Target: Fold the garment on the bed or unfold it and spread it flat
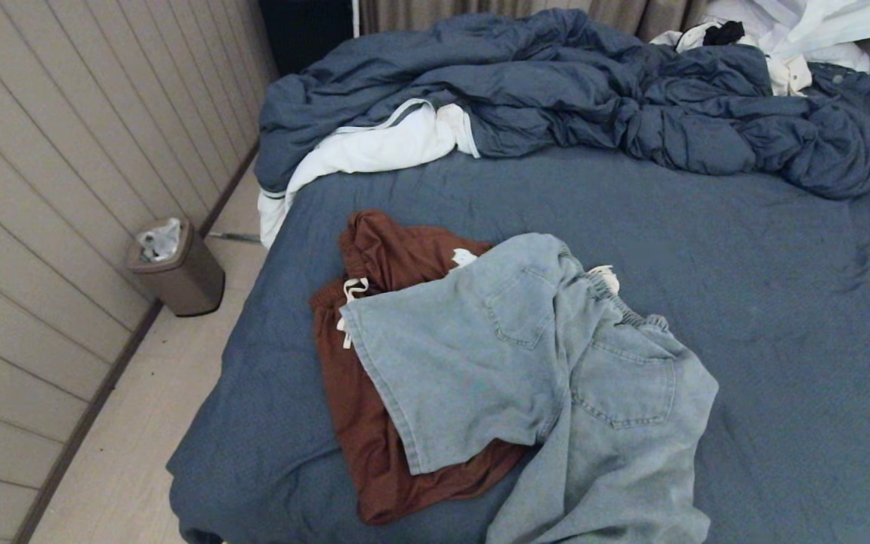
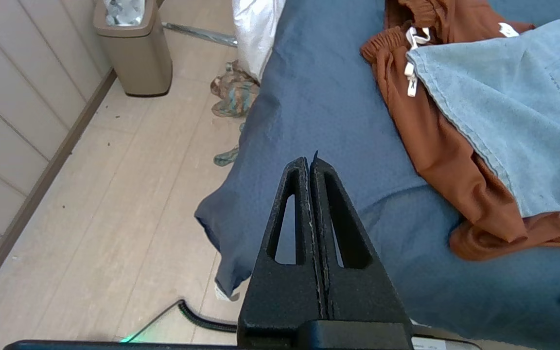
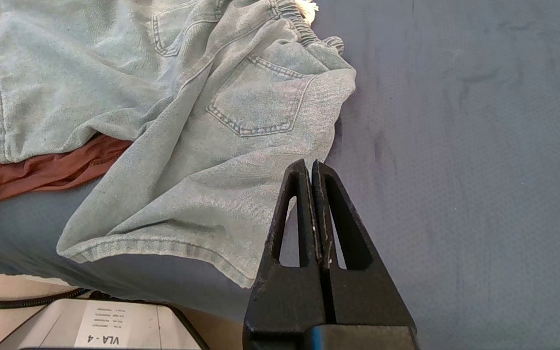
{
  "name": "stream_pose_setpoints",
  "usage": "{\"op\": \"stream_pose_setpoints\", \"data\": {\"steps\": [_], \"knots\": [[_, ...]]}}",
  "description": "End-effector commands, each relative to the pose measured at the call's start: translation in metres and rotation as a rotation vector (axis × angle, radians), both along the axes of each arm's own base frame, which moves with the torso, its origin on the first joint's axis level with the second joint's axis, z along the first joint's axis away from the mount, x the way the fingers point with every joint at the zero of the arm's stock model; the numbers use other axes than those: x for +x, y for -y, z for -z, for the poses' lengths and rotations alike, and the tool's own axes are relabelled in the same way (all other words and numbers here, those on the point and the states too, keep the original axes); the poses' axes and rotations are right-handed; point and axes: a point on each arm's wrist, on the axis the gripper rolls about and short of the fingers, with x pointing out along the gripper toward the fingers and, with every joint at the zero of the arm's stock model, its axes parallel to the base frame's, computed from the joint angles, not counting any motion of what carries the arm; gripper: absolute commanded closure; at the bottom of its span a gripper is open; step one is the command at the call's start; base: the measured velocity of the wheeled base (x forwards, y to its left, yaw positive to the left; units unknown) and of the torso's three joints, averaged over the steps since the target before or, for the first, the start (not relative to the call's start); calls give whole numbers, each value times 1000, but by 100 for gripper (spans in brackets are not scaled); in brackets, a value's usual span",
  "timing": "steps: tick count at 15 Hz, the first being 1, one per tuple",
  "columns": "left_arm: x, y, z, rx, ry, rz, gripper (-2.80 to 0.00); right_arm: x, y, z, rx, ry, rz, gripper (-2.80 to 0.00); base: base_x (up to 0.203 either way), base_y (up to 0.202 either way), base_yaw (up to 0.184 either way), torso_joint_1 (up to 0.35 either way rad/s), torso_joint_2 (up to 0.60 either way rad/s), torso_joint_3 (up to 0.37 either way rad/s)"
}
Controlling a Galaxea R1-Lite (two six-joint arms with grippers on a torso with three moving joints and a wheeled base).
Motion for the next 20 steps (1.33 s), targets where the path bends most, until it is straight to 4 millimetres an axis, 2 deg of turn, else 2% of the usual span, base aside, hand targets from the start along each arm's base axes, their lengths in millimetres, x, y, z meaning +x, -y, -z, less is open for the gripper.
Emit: {"op": "stream_pose_setpoints", "data": {"steps": [1,20], "knots": [[0,0,0,-1,-1,-1,0,0,0,0,0,0,-1,0,0,0,0,0,0,0],[0,0,0,-1,-2,1,0,0,0,0,1,2,-1,0,0,0,0,0,0,0]]}}
